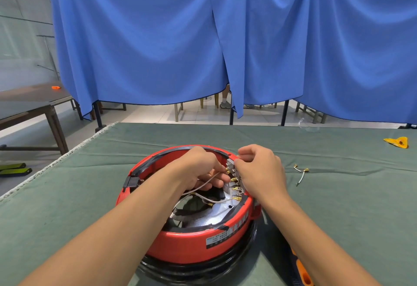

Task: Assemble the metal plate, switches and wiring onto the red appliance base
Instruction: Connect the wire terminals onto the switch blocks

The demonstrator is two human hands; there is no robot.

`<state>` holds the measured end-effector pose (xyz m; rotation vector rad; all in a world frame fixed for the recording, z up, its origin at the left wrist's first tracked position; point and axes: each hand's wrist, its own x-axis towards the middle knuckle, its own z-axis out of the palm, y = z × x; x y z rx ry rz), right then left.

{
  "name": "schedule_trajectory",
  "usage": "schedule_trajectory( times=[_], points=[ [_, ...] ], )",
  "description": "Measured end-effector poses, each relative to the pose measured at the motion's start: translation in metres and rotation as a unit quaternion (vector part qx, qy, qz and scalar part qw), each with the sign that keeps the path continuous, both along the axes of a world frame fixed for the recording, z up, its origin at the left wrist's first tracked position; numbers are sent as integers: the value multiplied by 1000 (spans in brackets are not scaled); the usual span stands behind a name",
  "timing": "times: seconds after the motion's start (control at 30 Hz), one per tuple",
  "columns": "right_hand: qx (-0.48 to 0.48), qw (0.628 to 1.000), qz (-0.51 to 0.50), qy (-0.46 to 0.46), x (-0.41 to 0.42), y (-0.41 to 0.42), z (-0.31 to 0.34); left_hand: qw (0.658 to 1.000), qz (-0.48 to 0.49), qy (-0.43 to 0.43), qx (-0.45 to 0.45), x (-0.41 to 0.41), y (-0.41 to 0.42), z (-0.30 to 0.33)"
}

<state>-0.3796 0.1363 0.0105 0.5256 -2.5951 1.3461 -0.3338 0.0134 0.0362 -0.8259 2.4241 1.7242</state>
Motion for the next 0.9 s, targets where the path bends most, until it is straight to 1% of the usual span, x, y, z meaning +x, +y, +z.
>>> schedule_trajectory(
  times=[0.17, 0.3, 0.43, 0.6, 0.8, 0.9],
  points=[
    [11, 1000, -1, 3, -1, 1, 0, 1000, -8, 1, -3, 1, 1, -1],
    [17, 1000, 0, 9, 0, 0, 0, 1000, 5, 10, 7, 1, 1, -2],
    [17, 1000, 2, 13, -1, 1, 0, 1000, -6, 11, -16, 1, 2, -2],
    [22, 1000, 2, 20, -1, 0, -1, 1000, 7, 19, -14, 2, 4, -2],
    [22, 999, 3, 31, -1, 0, -4, 998, -15, 19, -52, 2, 11, -6],
    [5, 1000, 12, 23, -2, -1, -4, 993, 10, 18, -118, -2, 11, -6]
  ],
)
